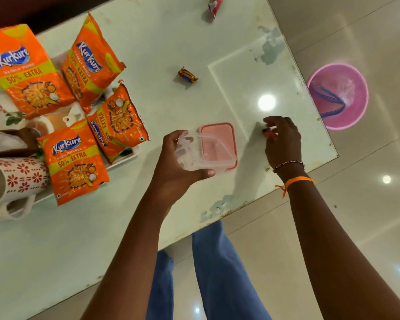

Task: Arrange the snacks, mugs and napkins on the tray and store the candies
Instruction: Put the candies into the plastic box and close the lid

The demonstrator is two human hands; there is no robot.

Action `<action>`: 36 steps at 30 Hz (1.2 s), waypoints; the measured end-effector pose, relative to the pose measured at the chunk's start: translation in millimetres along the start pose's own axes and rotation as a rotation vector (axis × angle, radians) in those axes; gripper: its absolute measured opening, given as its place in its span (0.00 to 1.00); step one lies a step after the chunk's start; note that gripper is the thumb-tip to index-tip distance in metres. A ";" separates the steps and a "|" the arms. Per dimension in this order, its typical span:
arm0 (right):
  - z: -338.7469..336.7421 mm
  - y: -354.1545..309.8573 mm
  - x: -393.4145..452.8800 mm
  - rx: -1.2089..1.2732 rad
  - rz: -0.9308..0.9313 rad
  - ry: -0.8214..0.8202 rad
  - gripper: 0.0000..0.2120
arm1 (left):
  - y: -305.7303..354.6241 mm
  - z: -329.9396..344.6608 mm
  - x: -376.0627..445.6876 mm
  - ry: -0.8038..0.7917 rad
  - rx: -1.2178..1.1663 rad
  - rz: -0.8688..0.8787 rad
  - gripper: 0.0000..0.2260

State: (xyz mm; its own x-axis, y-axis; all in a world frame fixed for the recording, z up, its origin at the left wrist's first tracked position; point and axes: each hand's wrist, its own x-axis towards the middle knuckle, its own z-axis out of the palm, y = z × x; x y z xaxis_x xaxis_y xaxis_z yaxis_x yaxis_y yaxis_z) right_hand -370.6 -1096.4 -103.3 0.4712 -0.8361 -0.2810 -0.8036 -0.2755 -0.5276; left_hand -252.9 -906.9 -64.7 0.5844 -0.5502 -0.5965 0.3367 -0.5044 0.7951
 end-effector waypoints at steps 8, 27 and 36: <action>-5.5 -79.9 -23.7 0.434 -0.296 -0.297 0.13 | 5.8 13.2 11.4 0.127 -0.091 0.043 0.39; 8.5 -149.9 92.5 -0.046 -0.765 -0.572 0.12 | 43.5 1.2 46.0 0.293 -0.146 0.039 0.38; -0.2 -166.6 167.2 -0.206 -0.687 -0.360 0.19 | 55.4 -8.7 68.1 0.330 -0.141 0.130 0.39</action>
State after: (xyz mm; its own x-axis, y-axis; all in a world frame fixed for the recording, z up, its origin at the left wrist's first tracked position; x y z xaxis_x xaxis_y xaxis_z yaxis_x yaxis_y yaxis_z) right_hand -158.0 -1190.4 -62.2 0.9450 -0.2529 -0.2073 -0.3257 -0.7842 -0.5281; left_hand -188.0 -966.5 -60.4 0.8276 -0.3477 -0.4406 0.3289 -0.3356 0.8827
